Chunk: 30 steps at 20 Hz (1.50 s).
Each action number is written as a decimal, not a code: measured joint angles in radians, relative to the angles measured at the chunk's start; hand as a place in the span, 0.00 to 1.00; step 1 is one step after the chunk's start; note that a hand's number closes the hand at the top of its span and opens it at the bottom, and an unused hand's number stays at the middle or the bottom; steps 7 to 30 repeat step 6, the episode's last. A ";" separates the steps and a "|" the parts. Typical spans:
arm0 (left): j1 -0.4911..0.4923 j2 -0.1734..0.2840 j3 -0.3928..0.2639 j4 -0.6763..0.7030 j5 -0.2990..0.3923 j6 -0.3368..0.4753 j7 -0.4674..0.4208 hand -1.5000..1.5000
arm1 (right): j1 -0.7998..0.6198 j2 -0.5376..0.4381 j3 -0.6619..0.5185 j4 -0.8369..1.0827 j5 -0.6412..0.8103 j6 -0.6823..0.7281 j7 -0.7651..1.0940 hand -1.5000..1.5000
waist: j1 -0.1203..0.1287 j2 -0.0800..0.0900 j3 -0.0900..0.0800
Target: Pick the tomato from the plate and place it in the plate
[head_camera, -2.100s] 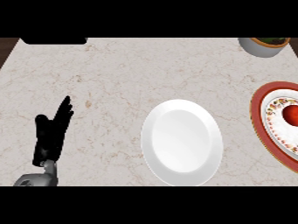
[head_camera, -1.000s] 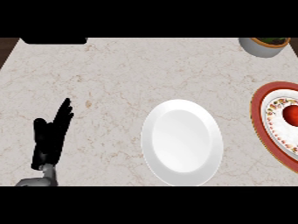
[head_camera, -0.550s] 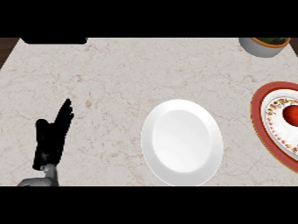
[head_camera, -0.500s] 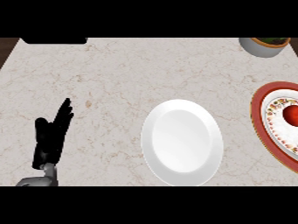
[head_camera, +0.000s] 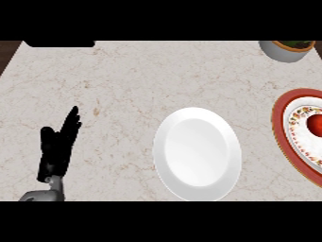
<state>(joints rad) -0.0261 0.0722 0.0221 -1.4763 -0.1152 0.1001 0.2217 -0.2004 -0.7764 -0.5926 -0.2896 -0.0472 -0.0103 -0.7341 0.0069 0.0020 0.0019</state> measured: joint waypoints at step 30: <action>-0.009 0.001 0.009 0.038 -0.005 0.001 -0.030 0.50 | -0.006 -0.028 -0.002 0.074 -0.010 -0.009 -0.036 0.00 | 0.001 0.001 0.001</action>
